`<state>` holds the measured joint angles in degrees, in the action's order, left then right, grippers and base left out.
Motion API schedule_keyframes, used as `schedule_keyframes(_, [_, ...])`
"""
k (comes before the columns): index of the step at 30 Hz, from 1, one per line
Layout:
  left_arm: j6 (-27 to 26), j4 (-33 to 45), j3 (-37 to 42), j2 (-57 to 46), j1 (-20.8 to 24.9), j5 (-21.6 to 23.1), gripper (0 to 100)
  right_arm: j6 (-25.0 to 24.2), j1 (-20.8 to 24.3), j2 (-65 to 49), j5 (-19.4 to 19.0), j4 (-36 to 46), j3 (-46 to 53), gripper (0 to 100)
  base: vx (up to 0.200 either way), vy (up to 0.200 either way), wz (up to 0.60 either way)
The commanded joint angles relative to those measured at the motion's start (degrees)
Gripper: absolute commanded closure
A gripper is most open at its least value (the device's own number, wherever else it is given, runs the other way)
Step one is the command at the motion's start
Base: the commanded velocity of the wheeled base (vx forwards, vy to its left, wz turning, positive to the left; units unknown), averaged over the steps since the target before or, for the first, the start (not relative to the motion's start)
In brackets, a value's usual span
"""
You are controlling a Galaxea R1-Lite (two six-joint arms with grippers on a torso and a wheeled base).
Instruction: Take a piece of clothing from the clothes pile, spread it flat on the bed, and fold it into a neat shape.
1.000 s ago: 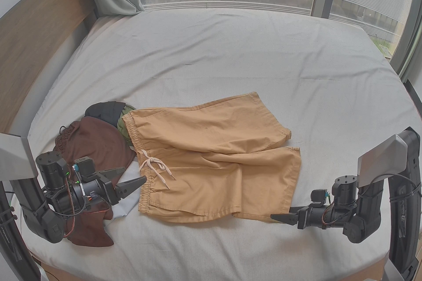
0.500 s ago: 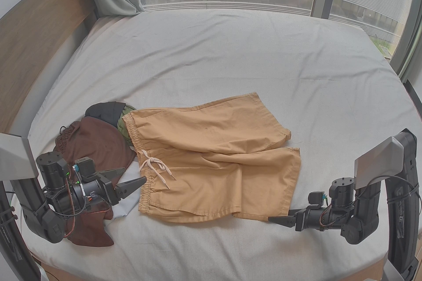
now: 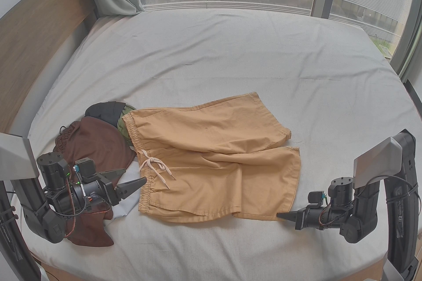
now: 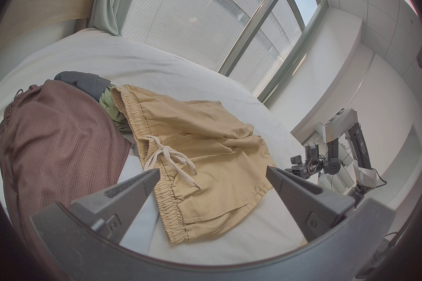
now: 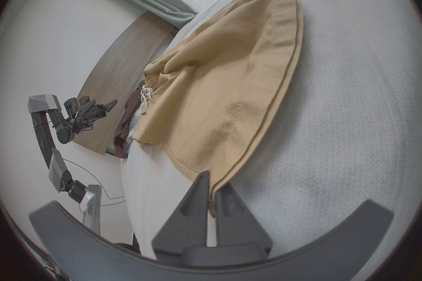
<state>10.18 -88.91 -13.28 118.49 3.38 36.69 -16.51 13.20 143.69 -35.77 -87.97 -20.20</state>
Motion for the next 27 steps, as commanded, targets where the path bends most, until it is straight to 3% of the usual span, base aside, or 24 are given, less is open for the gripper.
schedule_keyframes(1, [0.02,-0.04,0.00,0.25,-0.04,-0.04,0,0.16,-0.19,-0.52,0.00,-0.45,0.34,100,0.000,0.000,0.00])
schedule_keyframes(13, [0.02,-0.04,0.09,2.62,-0.56,0.31,0,1.48,-5.38,-3.50,0.17,-0.27,4.38,100,0.000,0.000,0.00])
schedule_keyframes(27, [0.02,-0.04,1.23,7.37,-2.67,0.92,0,1.56,-6.79,-4.12,0.17,-0.27,4.56,100,0.000,0.000,0.00])
